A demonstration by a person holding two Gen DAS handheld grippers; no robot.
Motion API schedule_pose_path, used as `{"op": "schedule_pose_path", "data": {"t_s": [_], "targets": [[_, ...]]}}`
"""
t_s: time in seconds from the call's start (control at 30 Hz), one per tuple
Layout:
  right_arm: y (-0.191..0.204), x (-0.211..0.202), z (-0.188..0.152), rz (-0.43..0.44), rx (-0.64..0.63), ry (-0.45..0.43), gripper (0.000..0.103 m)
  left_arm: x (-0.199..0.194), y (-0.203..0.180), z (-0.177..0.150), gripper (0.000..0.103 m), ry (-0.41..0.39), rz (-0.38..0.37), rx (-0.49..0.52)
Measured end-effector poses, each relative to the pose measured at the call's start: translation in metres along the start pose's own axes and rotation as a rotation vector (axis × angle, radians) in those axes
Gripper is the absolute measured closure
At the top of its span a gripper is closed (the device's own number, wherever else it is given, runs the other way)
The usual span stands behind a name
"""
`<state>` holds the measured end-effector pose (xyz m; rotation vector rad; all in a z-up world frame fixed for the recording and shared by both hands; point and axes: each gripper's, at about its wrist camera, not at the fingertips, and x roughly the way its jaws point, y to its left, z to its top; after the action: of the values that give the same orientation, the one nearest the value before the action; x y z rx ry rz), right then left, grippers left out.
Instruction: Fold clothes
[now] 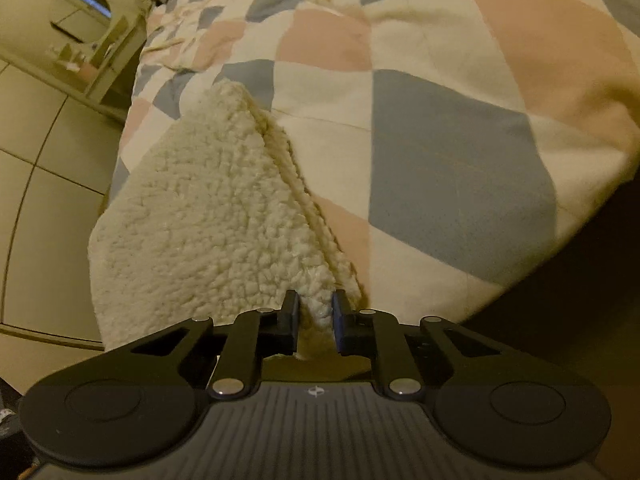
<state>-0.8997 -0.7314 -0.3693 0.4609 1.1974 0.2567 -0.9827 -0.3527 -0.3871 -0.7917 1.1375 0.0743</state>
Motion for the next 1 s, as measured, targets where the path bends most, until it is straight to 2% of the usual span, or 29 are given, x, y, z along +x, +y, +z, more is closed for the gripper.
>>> {"op": "schedule_pose_path", "data": {"t_s": [0.03, 0.07, 0.13, 0.17, 0.2, 0.27, 0.33, 0.47, 0.53, 0.6, 0.63, 0.73, 0.8, 0.9, 1.0], "targets": [[0.005, 0.005, 0.000, -0.021, -0.038, 0.000, 0.084, 0.003, -0.001, 0.001, 0.092, 0.001, 0.014, 0.018], [0.009, 0.007, 0.000, -0.035, -0.062, 0.003, 0.077, 0.005, -0.003, 0.001, 0.091, 0.002, 0.028, 0.036], [0.014, 0.007, -0.003, -0.057, -0.090, 0.009, 0.074, 0.000, -0.006, -0.002, 0.085, 0.006, 0.060, 0.075], [0.016, 0.003, -0.004, -0.072, -0.097, 0.009, 0.062, -0.004, -0.008, -0.004, 0.084, 0.009, 0.076, 0.095], [0.018, -0.002, -0.004, -0.087, -0.105, 0.001, 0.057, -0.011, -0.011, -0.004, 0.085, 0.006, 0.096, 0.118], [0.022, -0.016, -0.002, -0.111, -0.129, -0.033, 0.055, -0.028, -0.019, -0.003, 0.086, -0.007, 0.141, 0.169], [0.030, -0.031, 0.003, -0.131, -0.170, -0.106, 0.055, -0.045, -0.032, 0.006, 0.086, -0.045, 0.160, 0.229], [0.061, -0.046, 0.022, -0.083, -0.283, -0.251, 0.055, -0.054, -0.073, 0.029, 0.086, -0.134, 0.117, 0.350], [0.080, -0.037, 0.030, -0.052, -0.360, -0.270, 0.058, -0.040, -0.090, 0.041, 0.085, -0.159, 0.094, 0.384], [0.090, -0.022, 0.034, -0.048, -0.413, -0.267, 0.073, -0.021, -0.102, 0.050, 0.085, -0.166, 0.088, 0.402], [0.091, -0.013, 0.034, -0.049, -0.427, -0.258, 0.075, -0.009, -0.103, 0.053, 0.086, -0.155, 0.098, 0.402], [0.086, 0.021, 0.037, -0.083, -0.449, -0.195, 0.087, 0.023, -0.098, 0.051, 0.086, -0.106, 0.148, 0.401], [0.077, 0.042, 0.037, -0.098, -0.449, -0.144, 0.094, 0.031, -0.091, 0.048, 0.086, -0.100, 0.145, 0.385], [0.071, 0.052, 0.037, -0.089, -0.450, -0.125, 0.095, 0.028, -0.092, 0.050, 0.086, -0.092, 0.156, 0.378], [0.073, 0.043, 0.044, -0.076, -0.432, -0.114, 0.095, 0.015, -0.110, 0.055, 0.088, -0.107, 0.175, 0.410]]}}
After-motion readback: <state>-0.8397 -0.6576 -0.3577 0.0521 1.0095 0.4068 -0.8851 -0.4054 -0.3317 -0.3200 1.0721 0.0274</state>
